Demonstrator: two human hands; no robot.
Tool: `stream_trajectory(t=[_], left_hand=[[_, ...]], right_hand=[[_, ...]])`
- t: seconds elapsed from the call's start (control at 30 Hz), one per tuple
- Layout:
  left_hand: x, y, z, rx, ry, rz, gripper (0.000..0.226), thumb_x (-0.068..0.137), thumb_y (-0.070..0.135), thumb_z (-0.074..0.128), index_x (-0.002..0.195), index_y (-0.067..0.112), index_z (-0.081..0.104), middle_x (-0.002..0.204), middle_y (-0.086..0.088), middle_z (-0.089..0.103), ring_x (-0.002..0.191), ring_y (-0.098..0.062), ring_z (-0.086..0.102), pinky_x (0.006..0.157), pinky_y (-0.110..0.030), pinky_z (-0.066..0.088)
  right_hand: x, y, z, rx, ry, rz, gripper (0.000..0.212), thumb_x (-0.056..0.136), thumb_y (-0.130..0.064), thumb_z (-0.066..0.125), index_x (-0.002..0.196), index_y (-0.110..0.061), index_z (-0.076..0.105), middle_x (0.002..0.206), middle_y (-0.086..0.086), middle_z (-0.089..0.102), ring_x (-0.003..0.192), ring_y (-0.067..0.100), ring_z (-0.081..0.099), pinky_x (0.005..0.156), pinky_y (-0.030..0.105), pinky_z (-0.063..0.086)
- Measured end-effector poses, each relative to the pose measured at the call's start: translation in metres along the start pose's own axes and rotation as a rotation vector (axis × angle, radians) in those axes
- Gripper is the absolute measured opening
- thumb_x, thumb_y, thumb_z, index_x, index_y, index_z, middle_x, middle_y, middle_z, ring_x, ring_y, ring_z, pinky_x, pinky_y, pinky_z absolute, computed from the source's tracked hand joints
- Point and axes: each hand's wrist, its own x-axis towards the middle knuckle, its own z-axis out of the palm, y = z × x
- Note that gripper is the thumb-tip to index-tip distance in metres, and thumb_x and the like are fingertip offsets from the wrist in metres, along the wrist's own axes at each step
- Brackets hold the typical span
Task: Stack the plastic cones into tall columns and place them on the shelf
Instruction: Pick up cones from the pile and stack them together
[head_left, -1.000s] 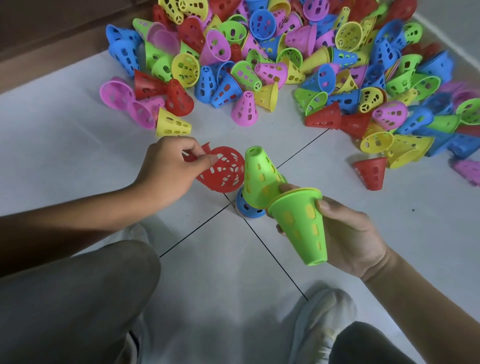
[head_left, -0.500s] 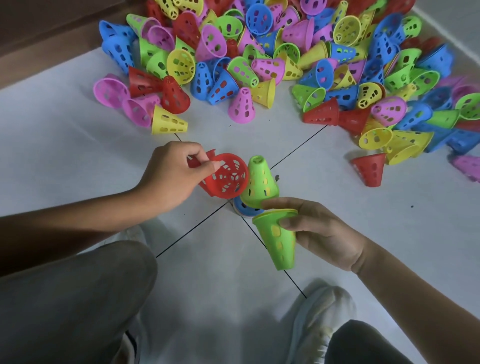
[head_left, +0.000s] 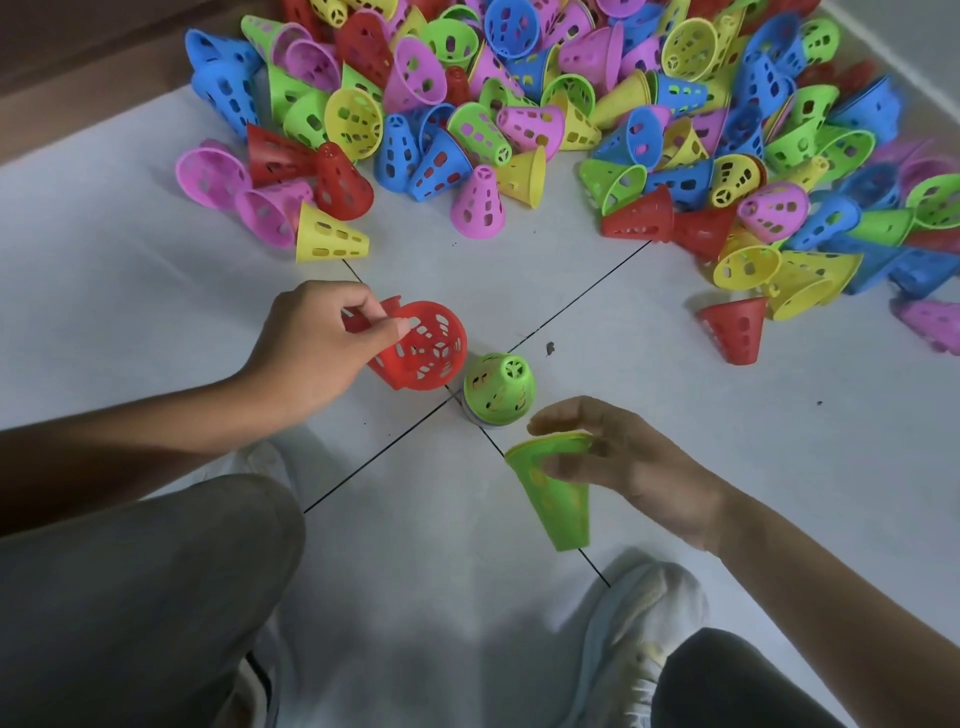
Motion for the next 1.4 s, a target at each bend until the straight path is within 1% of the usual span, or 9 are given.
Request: stream_trajectory(t=[0.17,0.27,0.43,0.5,0.7,0.9,1.03,1.2,1.4], left_hand=[[-0.003,-0.001,0.001,-0.003,-0.019,0.008,0.024,0.087,0.033,0.076,0.069,0.019,0.069,0.058,0.020,0.063,0.054,-0.001,0.057,0.058,-0.014,0.039],[-0.002,-0.001,0.001,0.004,-0.013,0.014,0.024,0.087,0.034,0.077,0.069,0.020,0.069,0.059,0.014,0.064,0.059,-0.005,0.060,0.062,-0.018,0.042],[0.000,0.001,0.001,-0.004,-0.012,0.033,0.023,0.086,0.035,0.077,0.070,0.020,0.069,0.061,0.011,0.065,0.060,-0.006,0.060,0.064,-0.022,0.045],[0.001,0.002,0.001,-0.007,-0.017,0.044,0.023,0.086,0.034,0.078,0.071,0.020,0.070,0.061,0.016,0.065,0.058,-0.002,0.057,0.061,-0.016,0.042],[-0.002,0.005,0.001,0.003,-0.021,0.061,0.022,0.086,0.034,0.078,0.072,0.019,0.071,0.063,0.010,0.066,0.056,0.000,0.055,0.058,-0.015,0.040],[-0.002,0.009,-0.007,-0.028,0.008,0.081,0.023,0.087,0.034,0.077,0.072,0.018,0.070,0.063,0.009,0.065,0.055,-0.002,0.052,0.060,-0.021,0.041],[0.002,0.012,-0.013,-0.075,0.026,0.087,0.026,0.086,0.039,0.077,0.073,0.018,0.069,0.067,0.004,0.067,0.062,-0.012,0.059,0.067,-0.033,0.049],[0.003,0.024,-0.017,-0.174,0.044,0.120,0.031,0.082,0.047,0.072,0.073,0.017,0.069,0.069,-0.004,0.068,0.071,-0.031,0.064,0.073,-0.048,0.055],[-0.002,0.037,-0.014,-0.225,0.049,0.176,0.027,0.086,0.040,0.075,0.077,0.016,0.070,0.072,-0.008,0.069,0.069,-0.033,0.062,0.068,-0.046,0.053]], right_hand=[[-0.005,-0.009,0.005,0.195,0.153,-0.025,0.053,0.072,-0.036,0.083,0.119,-0.022,0.062,0.121,0.007,0.066,0.106,0.029,0.069,0.097,0.047,0.055],[0.002,-0.023,0.006,0.197,0.201,0.003,0.067,0.069,-0.044,0.087,0.126,-0.025,0.057,0.124,0.006,0.064,0.100,0.022,0.073,0.088,0.041,0.060],[0.020,-0.046,0.004,0.162,0.187,0.085,0.053,0.083,-0.042,0.077,0.126,-0.019,0.056,0.120,0.008,0.068,0.097,0.019,0.074,0.074,0.028,0.059],[0.026,-0.052,0.005,0.165,0.181,0.125,0.045,0.088,-0.040,0.074,0.122,-0.016,0.060,0.118,0.009,0.071,0.098,0.020,0.074,0.073,0.027,0.058],[0.037,-0.070,0.013,0.352,0.154,0.270,0.035,0.093,-0.038,0.069,0.117,-0.012,0.070,0.122,0.010,0.066,0.097,0.026,0.070,0.075,0.033,0.062],[0.037,-0.076,0.015,0.460,0.200,0.277,0.035,0.098,-0.044,0.062,0.106,-0.010,0.062,0.109,0.010,0.055,0.094,0.026,0.066,0.076,0.039,0.062],[0.034,-0.069,0.014,0.369,0.220,0.308,0.043,0.097,-0.050,0.060,0.116,-0.011,0.061,0.119,0.011,0.058,0.077,0.026,0.071,0.078,0.037,0.061],[0.031,-0.072,0.018,0.232,0.248,0.300,0.049,0.097,-0.055,0.056,0.129,-0.019,0.054,0.148,0.000,0.044,0.096,0.024,0.073,0.092,0.038,0.059],[0.021,-0.077,0.021,-0.049,0.409,0.152,0.050,0.095,-0.067,0.045,0.119,-0.026,0.061,0.108,-0.010,0.058,0.102,0.009,0.058,0.104,0.044,0.049]])
